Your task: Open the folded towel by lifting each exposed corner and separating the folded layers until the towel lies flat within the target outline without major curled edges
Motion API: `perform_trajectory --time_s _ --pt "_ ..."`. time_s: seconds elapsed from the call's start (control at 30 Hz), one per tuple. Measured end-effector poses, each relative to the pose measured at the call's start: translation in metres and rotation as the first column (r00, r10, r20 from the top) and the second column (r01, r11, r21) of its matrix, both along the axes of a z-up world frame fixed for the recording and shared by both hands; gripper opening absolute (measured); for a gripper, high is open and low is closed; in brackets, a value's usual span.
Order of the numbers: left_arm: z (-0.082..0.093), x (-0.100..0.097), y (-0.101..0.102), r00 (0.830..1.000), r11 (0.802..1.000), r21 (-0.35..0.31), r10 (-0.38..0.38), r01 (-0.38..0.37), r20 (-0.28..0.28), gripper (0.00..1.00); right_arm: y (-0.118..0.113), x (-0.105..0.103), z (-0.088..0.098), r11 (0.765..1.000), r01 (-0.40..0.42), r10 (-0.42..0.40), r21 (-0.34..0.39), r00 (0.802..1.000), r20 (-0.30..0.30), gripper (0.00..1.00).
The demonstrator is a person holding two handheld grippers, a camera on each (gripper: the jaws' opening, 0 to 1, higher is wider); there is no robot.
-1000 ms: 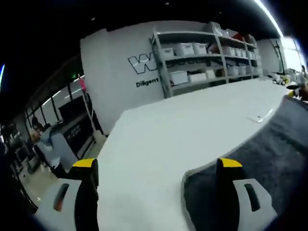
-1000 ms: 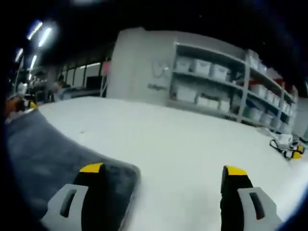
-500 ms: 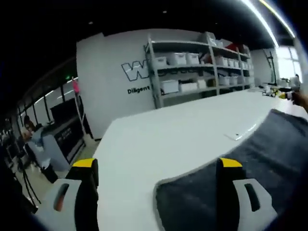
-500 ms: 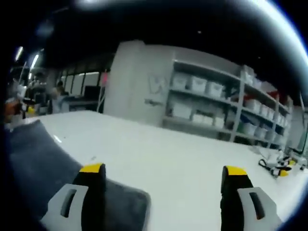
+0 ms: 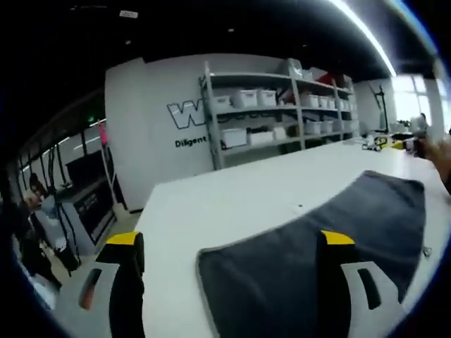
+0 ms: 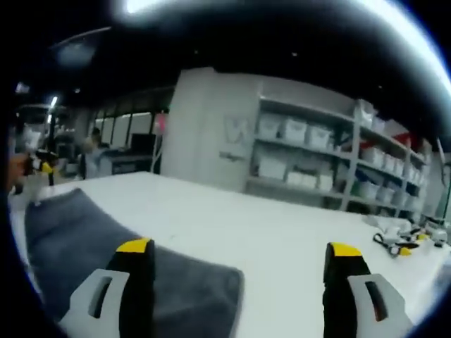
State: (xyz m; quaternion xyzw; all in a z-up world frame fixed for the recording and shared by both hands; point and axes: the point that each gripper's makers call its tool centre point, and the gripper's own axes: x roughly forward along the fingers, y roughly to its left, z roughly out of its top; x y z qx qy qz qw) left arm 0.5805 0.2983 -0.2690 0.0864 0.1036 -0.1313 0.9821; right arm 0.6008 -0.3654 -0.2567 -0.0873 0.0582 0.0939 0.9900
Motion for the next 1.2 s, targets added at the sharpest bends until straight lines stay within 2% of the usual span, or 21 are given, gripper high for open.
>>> perform_trajectory --time_s 0.17,0.3,0.5,0.67,0.8,0.97,1.07,1.2 --pt "0.013 -0.032 -0.005 0.999 1.0 -0.022 -0.022 0.022 0.025 0.99 0.008 -0.033 0.009 1.0 -0.008 0.008 0.0 1.0 -0.001 1.0" --pt "0.017 -0.058 -0.012 0.999 0.999 0.015 -0.04 0.039 0.026 0.99 0.02 -0.062 0.017 1.0 -0.017 0.017 -0.002 1.0 0.01 1.0" --pt "0.029 -0.09 -0.018 0.997 0.998 0.043 -0.058 0.055 0.055 0.99 0.034 -0.099 0.03 0.999 -0.034 0.035 -0.016 0.998 0.044 1.0" --pt "0.029 -0.116 -0.031 0.993 0.993 0.078 -0.098 0.093 0.064 1.0 0.045 -0.125 0.033 0.999 -0.045 0.046 -0.021 0.997 0.059 1.0" --pt "0.028 -0.135 -0.036 0.992 0.993 0.047 -0.115 0.112 0.055 1.0 0.046 -0.145 0.031 0.998 -0.047 0.049 -0.038 0.997 0.058 1.0" --pt "0.031 -0.158 -0.041 0.988 0.991 0.009 -0.137 0.136 0.069 1.0 0.048 -0.172 0.033 0.998 -0.064 0.064 -0.013 0.996 0.069 1.0" --pt "0.036 -0.172 -0.045 0.984 0.988 -0.004 -0.153 0.154 0.088 1.0 0.051 -0.193 0.04 0.998 -0.063 0.063 -0.009 0.993 0.098 1.0" --pt "0.044 -0.198 -0.054 0.975 0.981 -0.051 -0.18 0.188 0.133 1.0 0.057 -0.221 0.038 0.997 -0.079 0.079 -0.001 0.991 0.104 1.0"
